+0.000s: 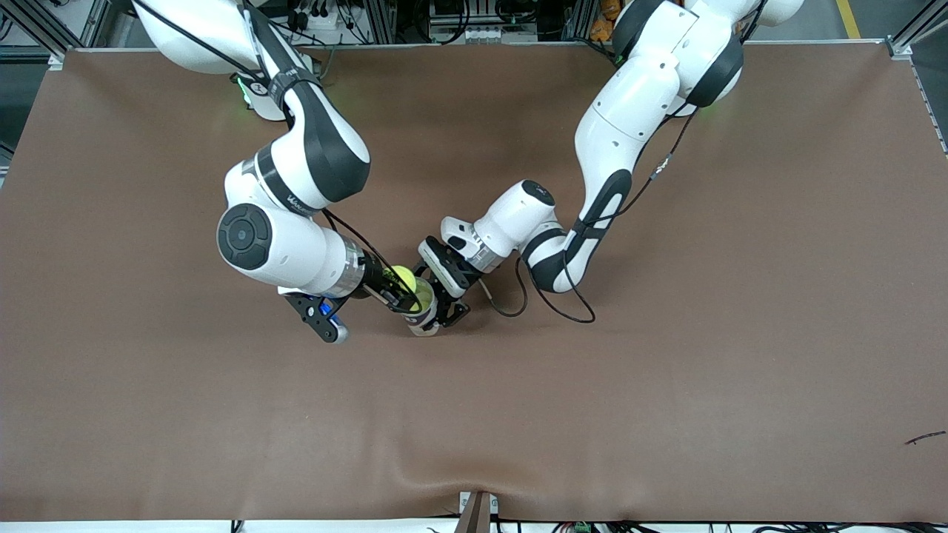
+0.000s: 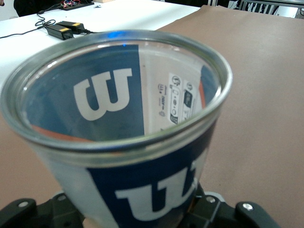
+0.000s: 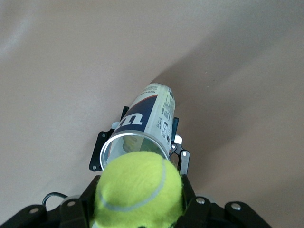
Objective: Insert tennis ball vertically with right arm
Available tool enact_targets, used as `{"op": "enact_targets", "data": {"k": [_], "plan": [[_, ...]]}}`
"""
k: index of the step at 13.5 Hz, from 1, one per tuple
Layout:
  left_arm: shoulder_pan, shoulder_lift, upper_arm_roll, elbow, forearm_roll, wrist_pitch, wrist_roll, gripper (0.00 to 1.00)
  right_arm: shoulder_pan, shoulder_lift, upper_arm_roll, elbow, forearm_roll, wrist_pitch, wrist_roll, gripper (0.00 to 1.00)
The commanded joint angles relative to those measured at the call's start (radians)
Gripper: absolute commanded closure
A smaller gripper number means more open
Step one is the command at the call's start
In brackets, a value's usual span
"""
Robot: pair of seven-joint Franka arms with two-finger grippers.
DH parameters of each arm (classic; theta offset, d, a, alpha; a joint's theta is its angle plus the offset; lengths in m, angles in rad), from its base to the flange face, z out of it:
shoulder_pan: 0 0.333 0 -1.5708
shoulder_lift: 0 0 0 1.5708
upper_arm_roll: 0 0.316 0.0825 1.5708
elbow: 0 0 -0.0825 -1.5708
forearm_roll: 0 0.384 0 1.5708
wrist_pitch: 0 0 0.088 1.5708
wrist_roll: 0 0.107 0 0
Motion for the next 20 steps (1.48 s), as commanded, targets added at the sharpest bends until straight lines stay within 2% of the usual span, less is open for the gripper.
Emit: {"op": "enact_targets", "data": {"k": [1,5,6,7,8,17,19,20], "plan": [[-0.004,0.009,0.006,0.012,0.019,0.007,-0.001,0.20,0.003,0.014,-0.003,0.005,0.019,0.019,0.016,0.75],[-0.006,0.009,0.006,0.012,0.019,0.007,-0.001,0.20,0.014,0.037,-0.004,0.005,0.019,0.072,0.019,0.73],[-0.006,0.009,0.006,0.012,0.019,0.007,-0.001,0.20,0.017,0.040,-0.004,0.005,0.019,0.073,0.019,0.68],[-0.006,0.009,0.006,0.012,0.019,0.007,-0.001,0.20,0.016,0.044,-0.004,0.004,0.019,0.071,0.018,0.45],[-0.006,0.009,0.006,0.013,0.019,0.007,-0.001,0.20,0.019,0.050,-0.004,0.004,0.019,0.071,0.018,0.00],[-0.004,0.007,0.006,0.012,0.019,0.009,-0.001,0.20,0.020,0.047,-0.004,0.004,0.017,0.069,0.006,0.00],[-0.003,0.007,0.006,0.012,0.019,0.007,-0.001,0.10,0.012,0.041,-0.006,0.004,0.008,0.066,-0.013,0.00],[-0.003,0.007,0.004,0.012,0.017,0.009,-0.001,0.00,0.012,0.038,-0.009,0.004,0.005,0.066,-0.061,0.00]]}}
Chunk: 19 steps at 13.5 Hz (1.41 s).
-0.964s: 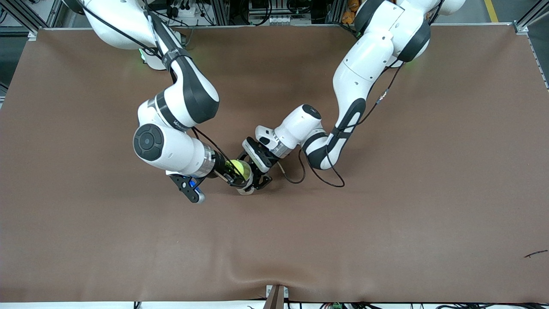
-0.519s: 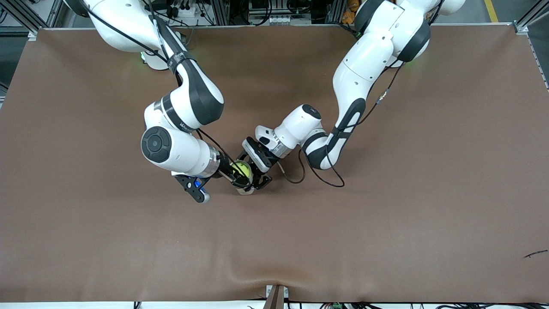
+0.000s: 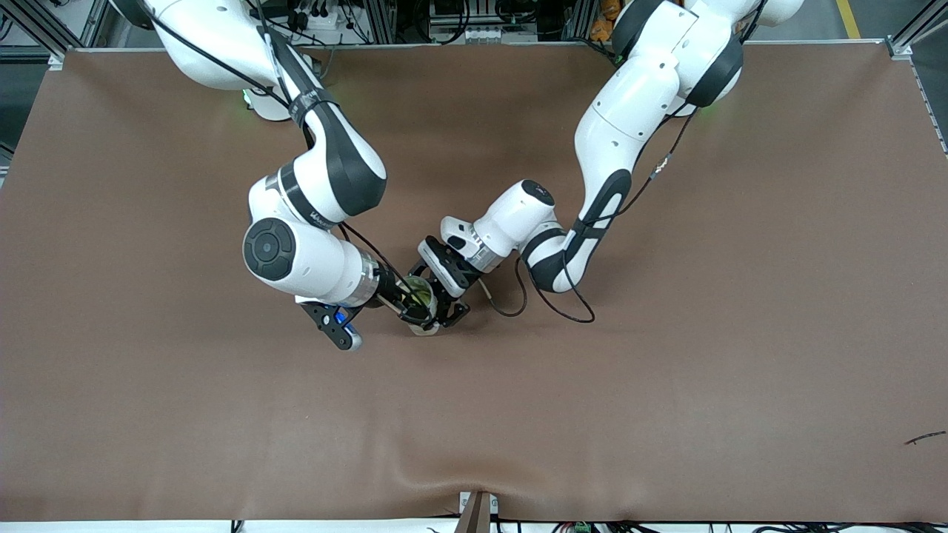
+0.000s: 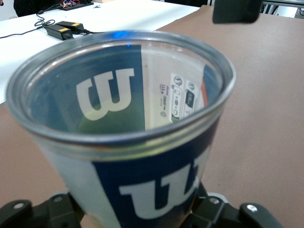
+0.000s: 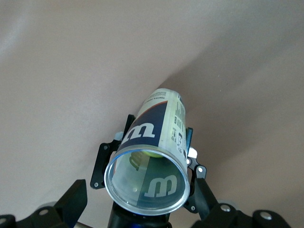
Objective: Insert tennis ball vertically with right arm
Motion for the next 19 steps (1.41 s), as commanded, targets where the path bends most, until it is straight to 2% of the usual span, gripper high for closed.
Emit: {"op": "enact_targets", "data": {"k": [1,5,10,13,17,19], "plan": [[0.000,0.005,0.004,0.012,0.019,0.009,-0.002,0.00,-0.009,-0.016,-0.007,-0.003,-0.002,-0.007,-0.119,0.00],[0.003,0.005,0.004,0.001,0.019,0.029,-0.003,0.00,-0.052,-0.041,-0.016,-0.009,-0.039,-0.071,-0.299,0.00],[0.008,-0.007,0.004,-0.078,0.014,0.035,-0.005,0.00,-0.104,-0.097,-0.019,-0.076,-0.042,-0.105,-0.532,0.00],[0.009,-0.008,0.004,-0.124,0.017,0.064,-0.003,0.00,-0.142,-0.162,-0.019,-0.179,-0.112,-0.104,-0.638,0.00],[0.030,-0.010,0.004,-0.158,0.026,0.081,-0.003,0.00,-0.196,-0.283,-0.021,-0.346,-0.126,-0.097,-0.807,0.00],[0.034,-0.010,0.004,-0.167,0.027,0.081,-0.005,0.00,-0.198,-0.358,-0.019,-0.431,-0.214,-0.091,-0.839,0.00]]}}
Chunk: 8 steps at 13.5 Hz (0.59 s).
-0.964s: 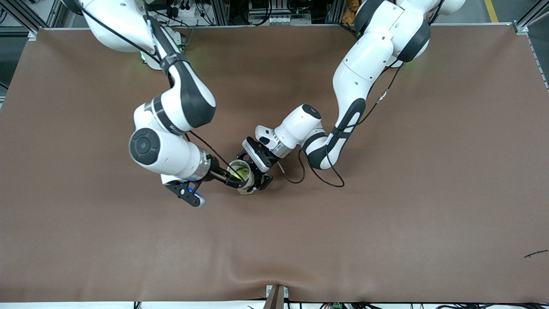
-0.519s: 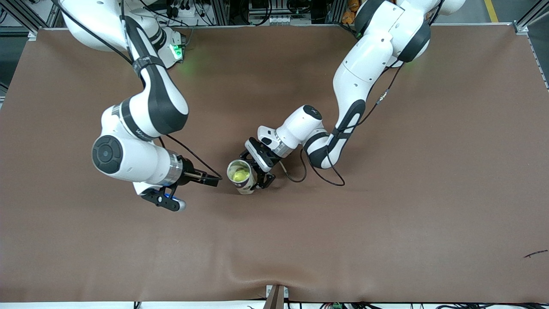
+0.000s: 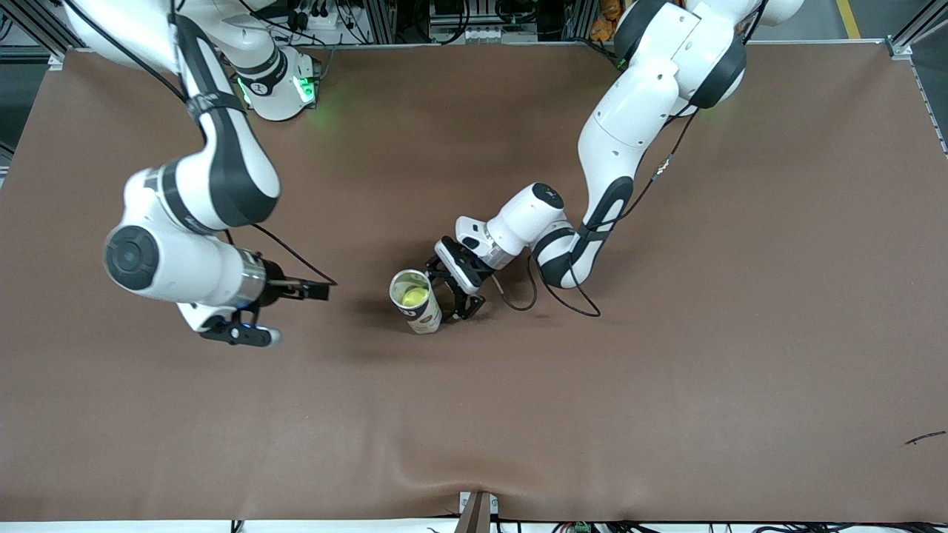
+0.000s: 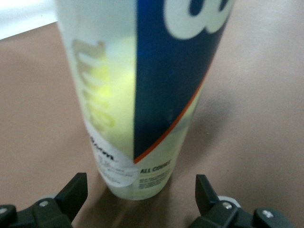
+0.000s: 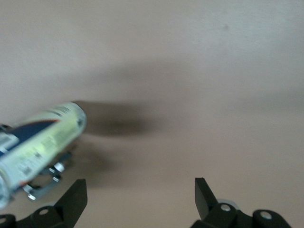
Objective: Insert tennis ball vertically with right arm
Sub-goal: 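Withdraw the right gripper while the left gripper releases the can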
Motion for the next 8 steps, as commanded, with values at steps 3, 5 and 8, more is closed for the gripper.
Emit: {"op": "enact_targets", "data": {"k": [3,5,8], "plan": [[0.037,-0.041,0.001,-0.094,0.028,0.020,-0.006,0.00,-0.037,-0.236,0.015,-0.318,-0.101,0.114,-0.045,0.00],[0.047,-0.068,0.000,-0.151,0.030,0.020,-0.010,0.00,-0.075,-0.282,0.015,-0.377,-0.101,0.137,-0.123,0.00],[0.073,-0.095,0.000,-0.186,0.030,0.020,-0.010,0.00,-0.193,-0.313,0.017,-0.379,-0.099,0.093,-0.280,0.00]]}}
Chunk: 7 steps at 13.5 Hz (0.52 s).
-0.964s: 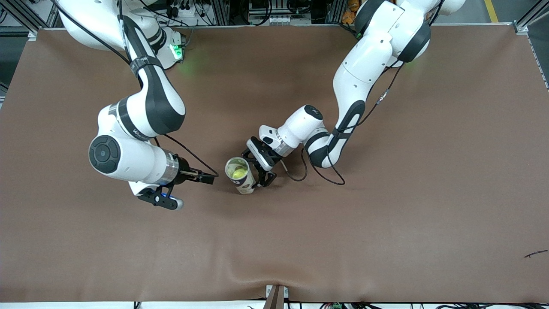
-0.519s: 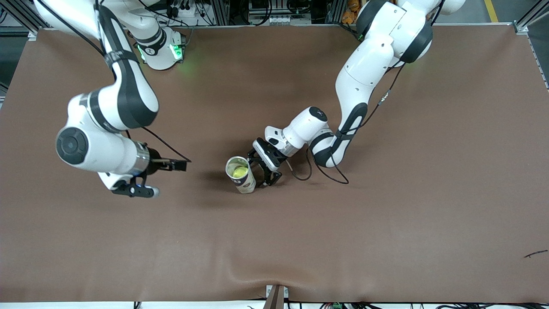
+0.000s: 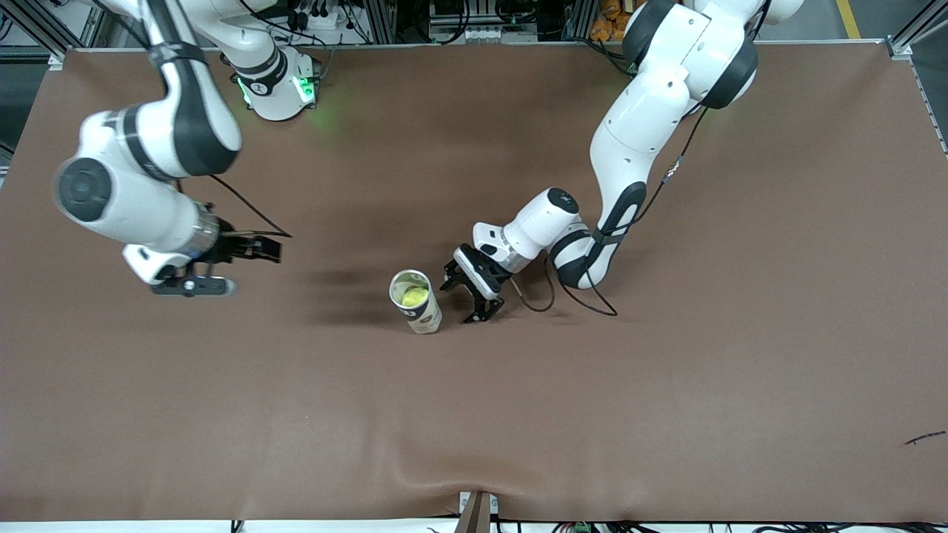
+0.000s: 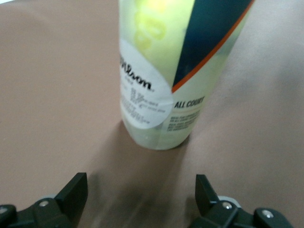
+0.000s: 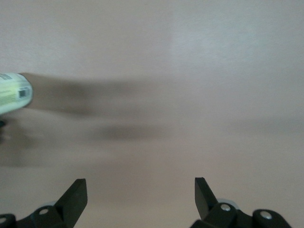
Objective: Insert tennis ball vertically with right arm
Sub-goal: 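Withdraw the right gripper while the left gripper releases the can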
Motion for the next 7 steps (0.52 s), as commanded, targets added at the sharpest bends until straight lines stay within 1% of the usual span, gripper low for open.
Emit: {"op": "enact_targets", "data": {"k": [1,2,5,7], "plan": [[0.033,-0.076,0.000,-0.079,0.027,0.004,-0.011,0.00,-0.114,-0.069,0.017,-0.043,-0.008,-0.035,-0.117,0.00],[0.050,-0.080,0.000,-0.081,0.029,0.002,-0.007,0.00,-0.134,-0.080,0.017,-0.041,-0.006,-0.057,-0.133,0.00],[0.092,-0.083,0.000,-0.068,0.029,0.002,-0.002,0.00,-0.137,-0.109,0.016,-0.029,-0.009,-0.097,-0.139,0.00],[0.122,-0.093,-0.004,-0.067,0.030,0.001,-0.003,0.00,-0.139,-0.107,0.016,0.035,-0.014,-0.140,-0.168,0.00]]}}
